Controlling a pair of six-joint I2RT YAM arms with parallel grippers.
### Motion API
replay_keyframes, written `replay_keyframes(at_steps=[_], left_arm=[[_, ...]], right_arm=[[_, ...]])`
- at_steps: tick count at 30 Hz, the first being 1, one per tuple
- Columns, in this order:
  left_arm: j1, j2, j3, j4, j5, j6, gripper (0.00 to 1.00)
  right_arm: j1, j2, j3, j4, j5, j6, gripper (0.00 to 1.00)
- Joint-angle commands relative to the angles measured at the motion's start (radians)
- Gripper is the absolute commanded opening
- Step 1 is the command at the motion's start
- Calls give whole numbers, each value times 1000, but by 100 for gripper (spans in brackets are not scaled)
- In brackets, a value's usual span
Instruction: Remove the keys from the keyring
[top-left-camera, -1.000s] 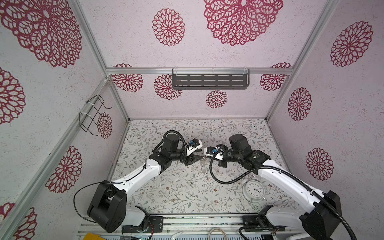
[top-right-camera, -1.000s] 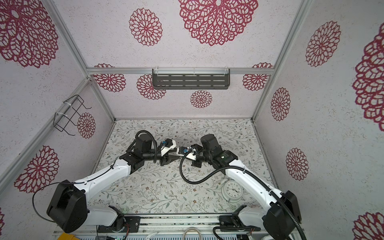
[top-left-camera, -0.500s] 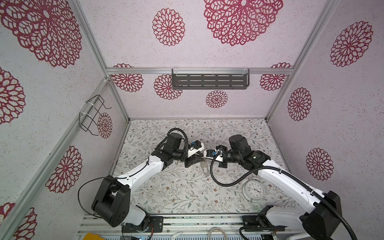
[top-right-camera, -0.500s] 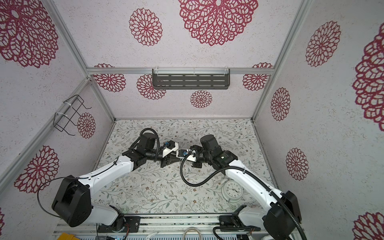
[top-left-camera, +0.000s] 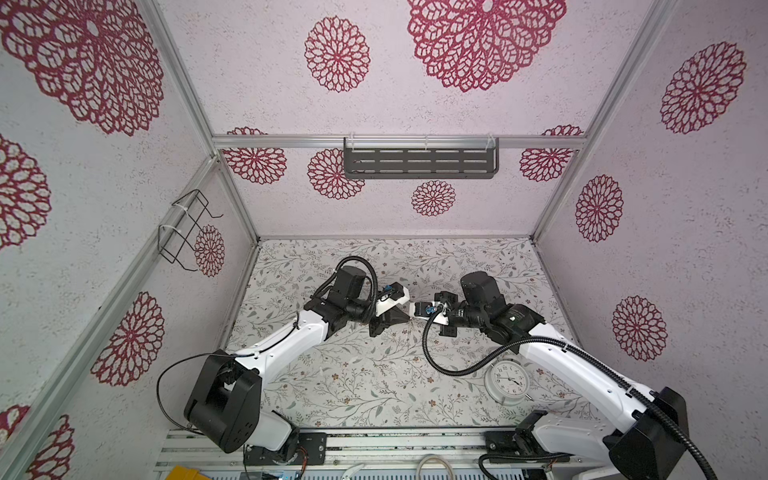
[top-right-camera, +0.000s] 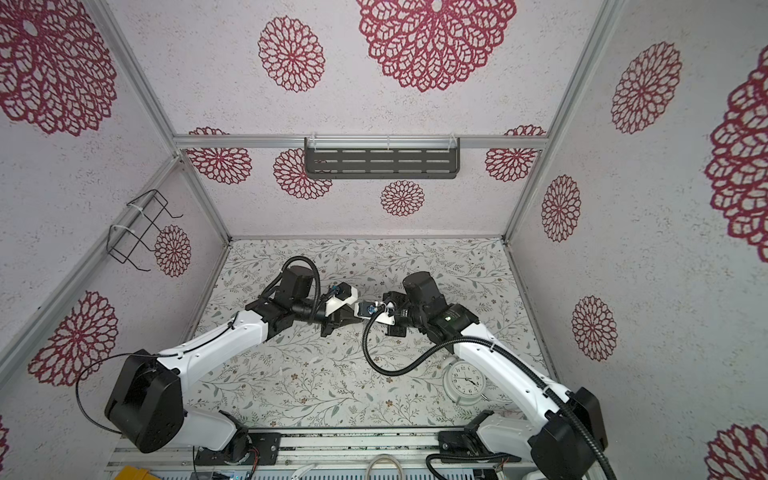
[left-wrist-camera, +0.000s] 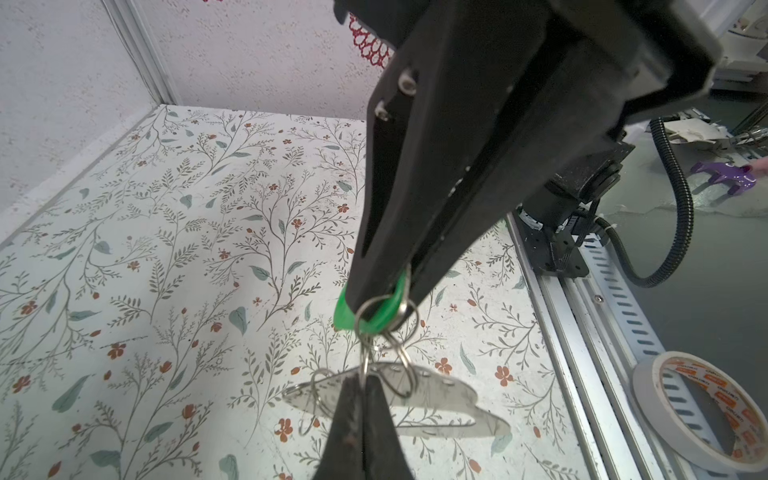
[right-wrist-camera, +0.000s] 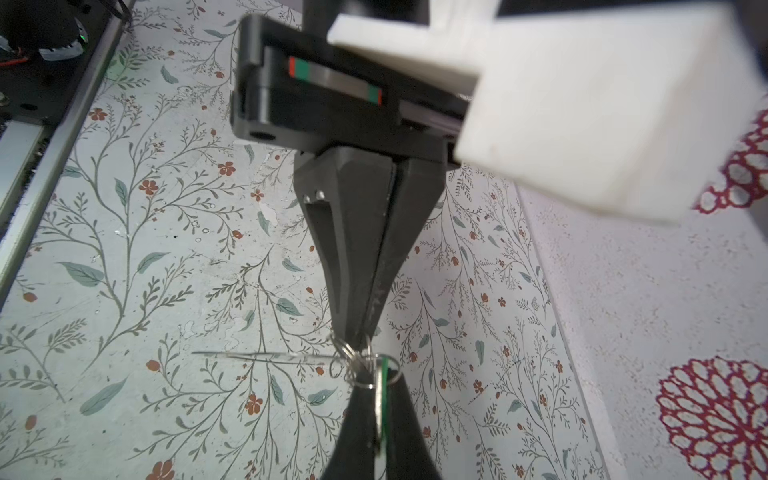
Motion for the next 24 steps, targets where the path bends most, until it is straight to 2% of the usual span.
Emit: replay_keyframes(at_steps=[1, 12, 24], left_arm=[[-6, -8, 25, 1, 10, 4, 0], [4, -58, -20, 106, -13, -67, 0], [4, -90, -40, 108, -59, -74, 0]], right_arm=[[7, -48, -13, 41, 27, -7, 0], [-39, -112, -135, 146, 27, 105, 0], [-84, -124, -201, 178, -24, 164, 0]])
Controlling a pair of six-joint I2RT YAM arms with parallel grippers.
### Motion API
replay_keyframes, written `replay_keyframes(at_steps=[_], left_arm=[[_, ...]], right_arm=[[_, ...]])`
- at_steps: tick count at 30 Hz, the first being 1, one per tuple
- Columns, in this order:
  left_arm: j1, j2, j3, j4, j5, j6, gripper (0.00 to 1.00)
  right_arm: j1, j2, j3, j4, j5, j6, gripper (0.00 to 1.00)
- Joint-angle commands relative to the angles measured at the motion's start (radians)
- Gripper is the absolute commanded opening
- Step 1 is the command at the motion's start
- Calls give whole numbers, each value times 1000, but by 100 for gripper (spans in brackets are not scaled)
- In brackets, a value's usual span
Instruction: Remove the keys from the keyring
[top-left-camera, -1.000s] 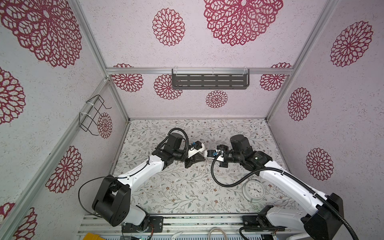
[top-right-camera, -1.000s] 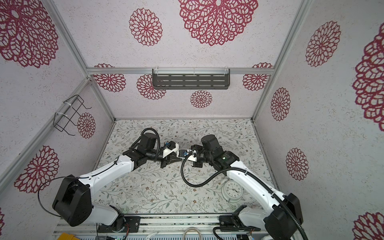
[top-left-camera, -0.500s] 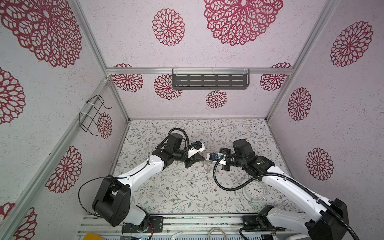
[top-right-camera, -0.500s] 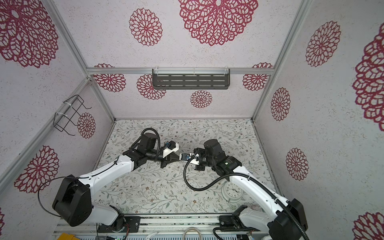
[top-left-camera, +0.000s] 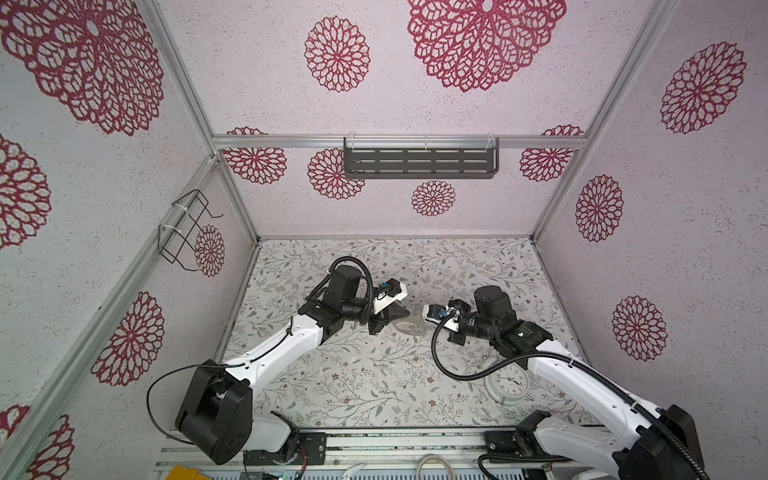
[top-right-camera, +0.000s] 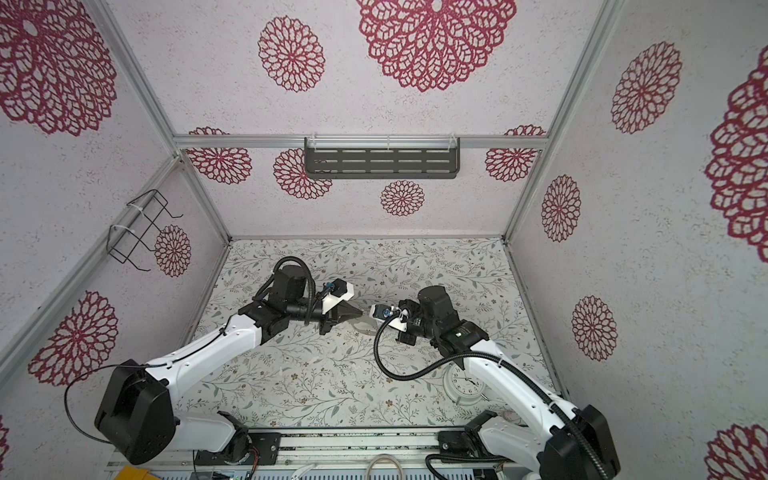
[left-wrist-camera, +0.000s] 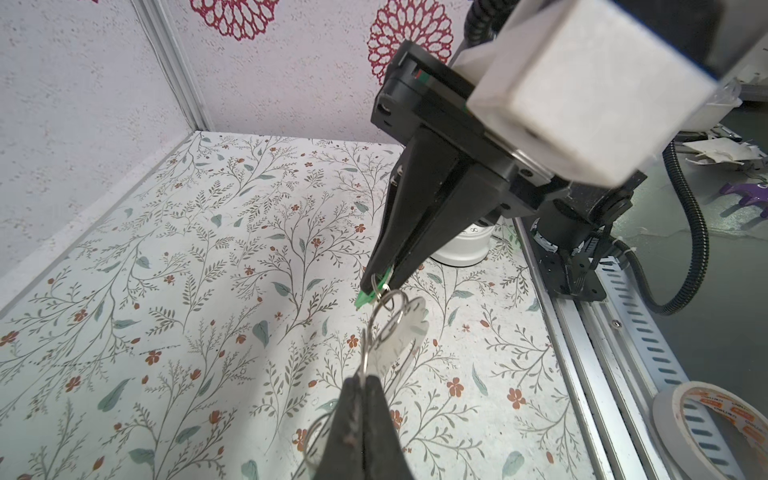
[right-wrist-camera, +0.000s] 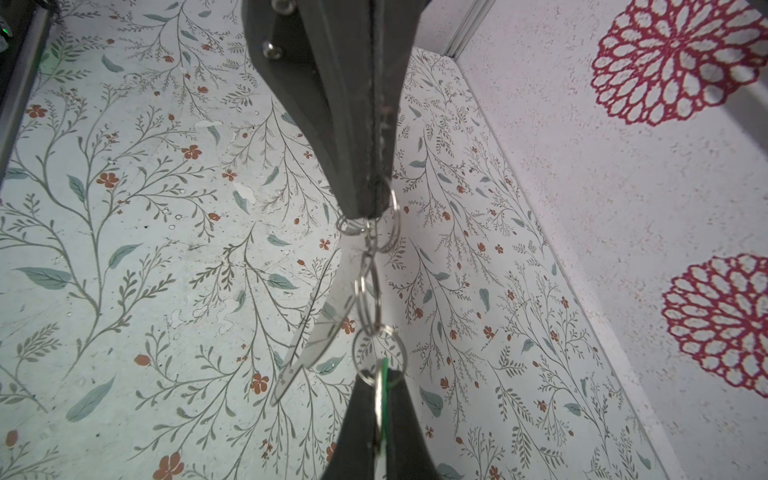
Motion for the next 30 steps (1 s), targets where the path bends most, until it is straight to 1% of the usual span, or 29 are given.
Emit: replay_keyframes(at_steps=[1, 6, 8, 11, 12, 15, 17, 19, 21, 30], left_arm=[[4, -26, -13, 44, -27, -17, 0], [2, -11, -14, 90, -114, -76, 0], [3, 9, -2, 95, -134, -94, 0], [1, 41, 21, 84, -132, -114, 0], [1, 49, 25, 82, -134, -124, 8], [1, 59, 25, 79, -131, -132, 12], [1, 60, 18, 93, -130, -137, 24], [0, 59, 13, 101, -139, -142, 31], [0, 56, 7, 111, -148, -147, 35], [-49, 1, -54, 120, -166, -96, 37]], right_arm=[[-5, -20, 8, 19, -43, 33, 0], [0, -25, 36, 9, -73, 36, 0], [7, -22, 55, -1, -83, 36, 0], [16, -19, 75, -1, -73, 31, 0], [17, -19, 81, 0, -68, 30, 0], [17, -11, 103, -13, -63, 12, 0], [17, 9, 127, -43, -66, -11, 0], [17, 32, 149, -75, -65, -32, 0], [17, 51, 164, -103, -62, -46, 0], [17, 59, 166, -124, -64, -28, 0]])
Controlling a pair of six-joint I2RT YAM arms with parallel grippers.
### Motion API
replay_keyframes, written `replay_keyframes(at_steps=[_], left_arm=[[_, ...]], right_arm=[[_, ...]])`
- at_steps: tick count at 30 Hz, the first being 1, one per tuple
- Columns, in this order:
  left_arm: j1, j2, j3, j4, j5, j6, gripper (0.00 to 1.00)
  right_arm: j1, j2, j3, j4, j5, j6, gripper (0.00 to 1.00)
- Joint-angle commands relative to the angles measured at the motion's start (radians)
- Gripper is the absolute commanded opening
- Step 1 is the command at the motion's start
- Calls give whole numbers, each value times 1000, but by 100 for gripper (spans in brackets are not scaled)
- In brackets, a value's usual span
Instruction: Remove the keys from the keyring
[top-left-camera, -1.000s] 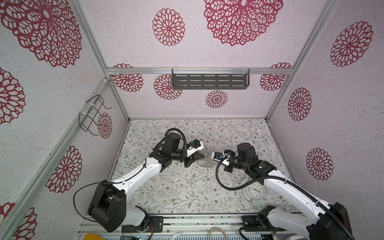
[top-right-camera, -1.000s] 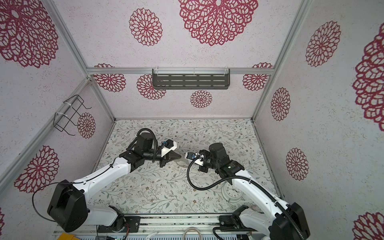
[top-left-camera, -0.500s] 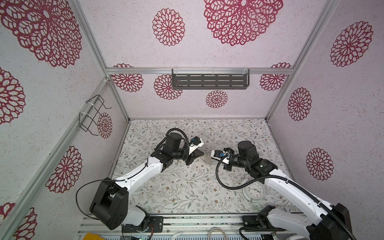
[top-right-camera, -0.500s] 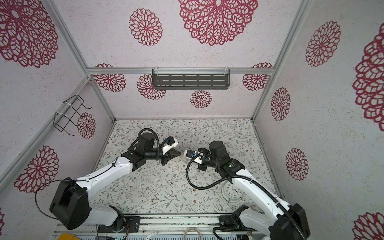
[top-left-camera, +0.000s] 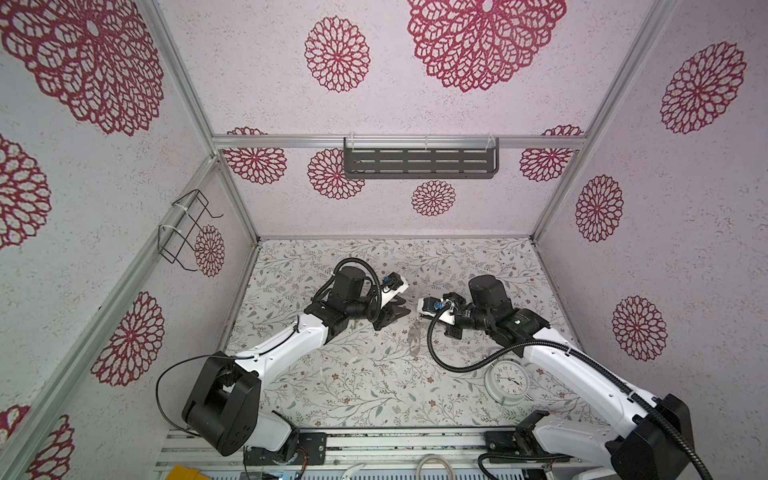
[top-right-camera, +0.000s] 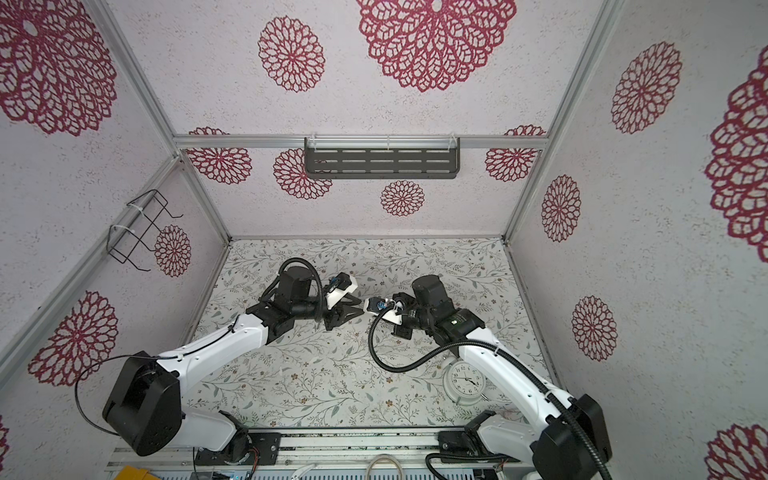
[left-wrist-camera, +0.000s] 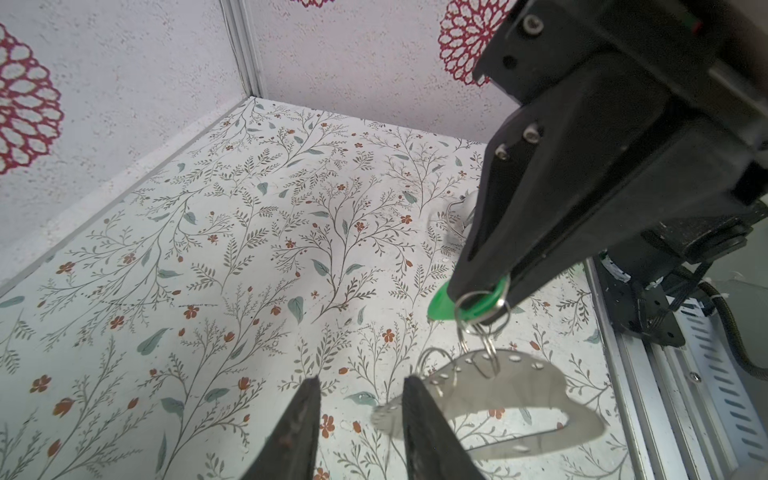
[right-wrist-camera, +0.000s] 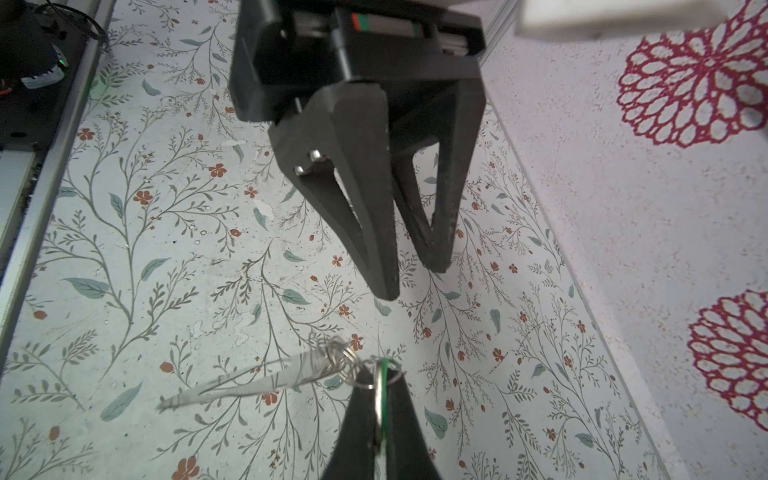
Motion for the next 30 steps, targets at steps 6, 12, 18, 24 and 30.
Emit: replay_keyframes(at_steps=[6, 12, 18, 24, 30], left_arm=[[-50, -47, -58, 13, -18, 75, 38], [-63, 24, -49, 57, -79, 46, 38], [-68, 34, -68, 123, -90, 25, 38], [-74, 41, -80, 140, -56, 30, 29], [-74, 55, -79, 150, -34, 39, 14]], right_arm=[[5, 7, -3, 31, -29, 17, 0], [5, 57, -13, 55, -45, 26, 0], [9, 63, -19, 88, -65, 39, 0], [9, 65, -28, 98, -66, 46, 0], [9, 65, -28, 102, -51, 46, 0]])
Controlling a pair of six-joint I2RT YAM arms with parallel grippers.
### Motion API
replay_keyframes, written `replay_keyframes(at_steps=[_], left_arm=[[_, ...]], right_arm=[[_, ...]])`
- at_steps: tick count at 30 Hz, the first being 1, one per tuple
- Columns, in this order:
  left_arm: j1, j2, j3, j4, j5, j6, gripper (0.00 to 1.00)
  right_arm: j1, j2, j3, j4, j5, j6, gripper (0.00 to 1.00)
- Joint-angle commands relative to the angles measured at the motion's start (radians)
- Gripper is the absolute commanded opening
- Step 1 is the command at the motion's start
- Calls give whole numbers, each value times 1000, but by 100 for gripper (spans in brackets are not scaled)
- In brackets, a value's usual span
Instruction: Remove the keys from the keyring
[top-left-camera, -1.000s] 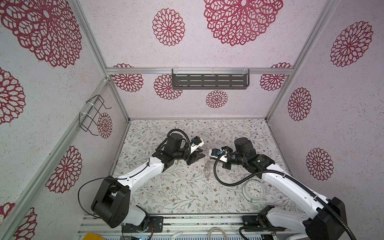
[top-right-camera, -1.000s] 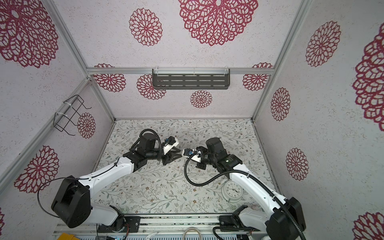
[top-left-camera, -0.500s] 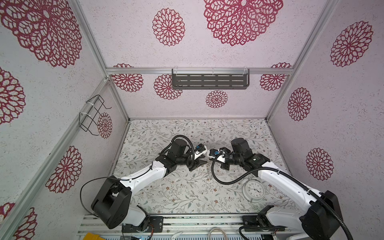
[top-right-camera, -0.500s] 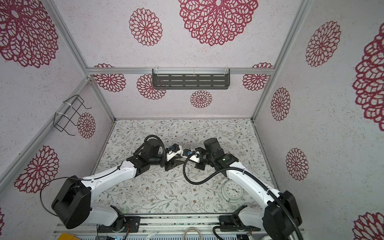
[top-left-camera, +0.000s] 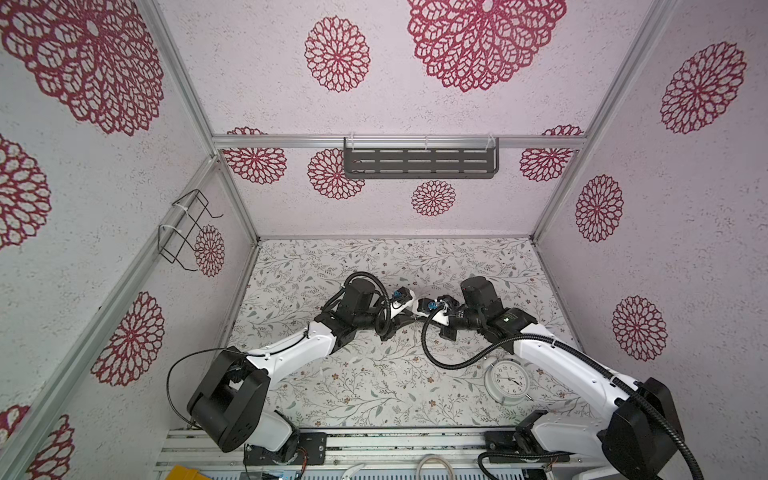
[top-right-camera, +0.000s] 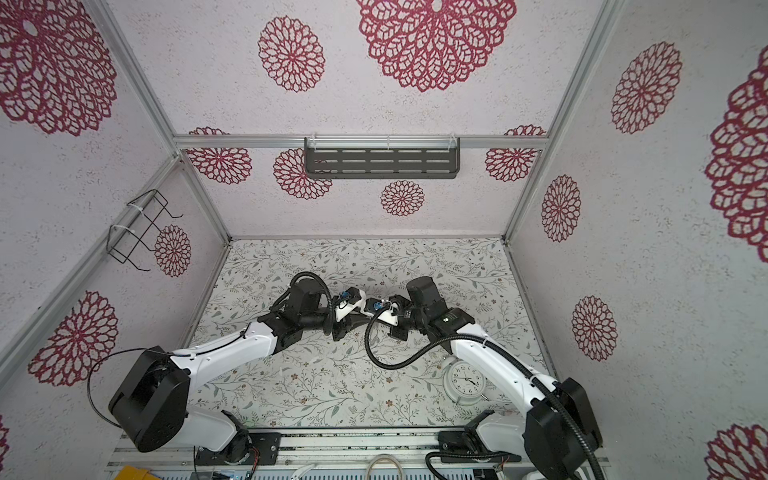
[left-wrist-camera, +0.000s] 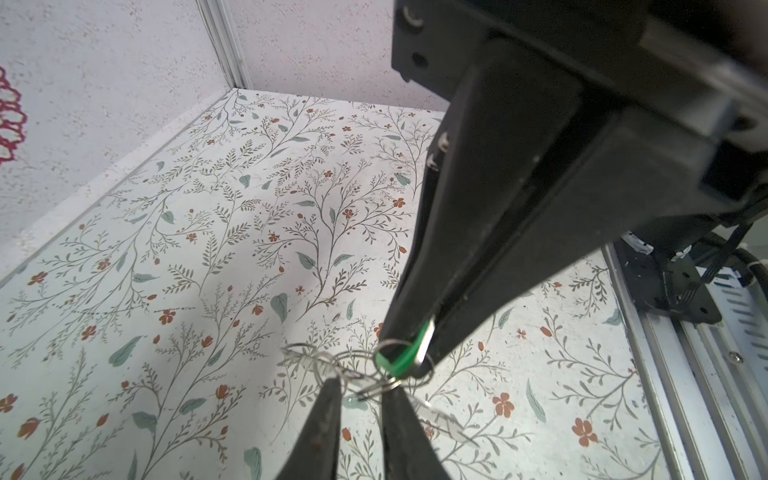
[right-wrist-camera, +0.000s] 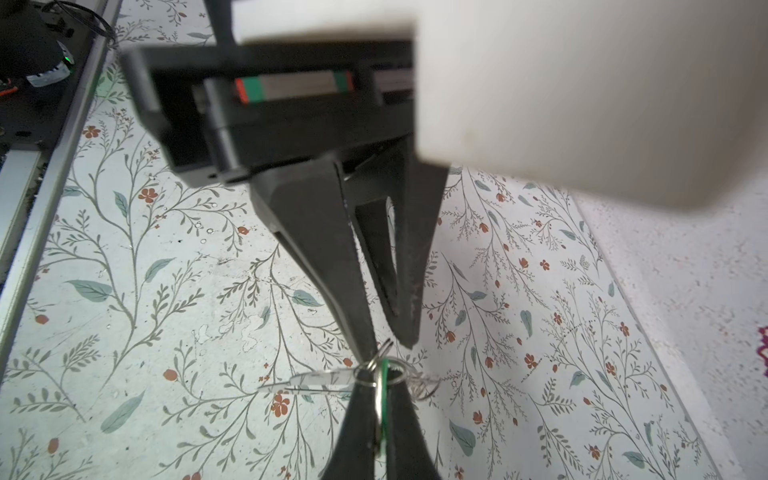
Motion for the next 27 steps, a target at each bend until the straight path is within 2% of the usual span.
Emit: replay_keyframes(at_steps=[1, 3, 5, 7, 10, 12, 15, 18, 21, 27], left_arm=[[-6, 15, -8, 34, 32, 14, 11], [-6, 14, -7, 34, 37, 13, 2], [-6, 11, -7, 30, 41, 16, 0], [-6, 7, -7, 16, 41, 21, 0], [-6, -2, -3, -12, 23, 28, 0], [-6, -5, 4, -37, 5, 33, 0], [-6, -6, 26, -90, -15, 51, 0], [-8, -4, 56, -149, -47, 70, 0], [-13, -1, 92, -222, -94, 90, 0], [-16, -35, 121, -341, -211, 129, 0]], right_arm=[[4, -11, 1, 33, -17, 19, 0], [4, -16, -5, 43, -10, 24, 0], [2, -22, -17, 61, 6, 34, 0], [1, -34, -36, 68, 27, 38, 7], [-4, -59, -67, 68, 77, 39, 23], [-7, -79, -87, 64, 95, 38, 24], [-8, -108, -119, 62, 141, 35, 37], [-8, -140, -143, 58, 202, 37, 43], [-8, -160, -163, 52, 247, 49, 44], [-8, -161, -203, 106, 216, 105, 43]])
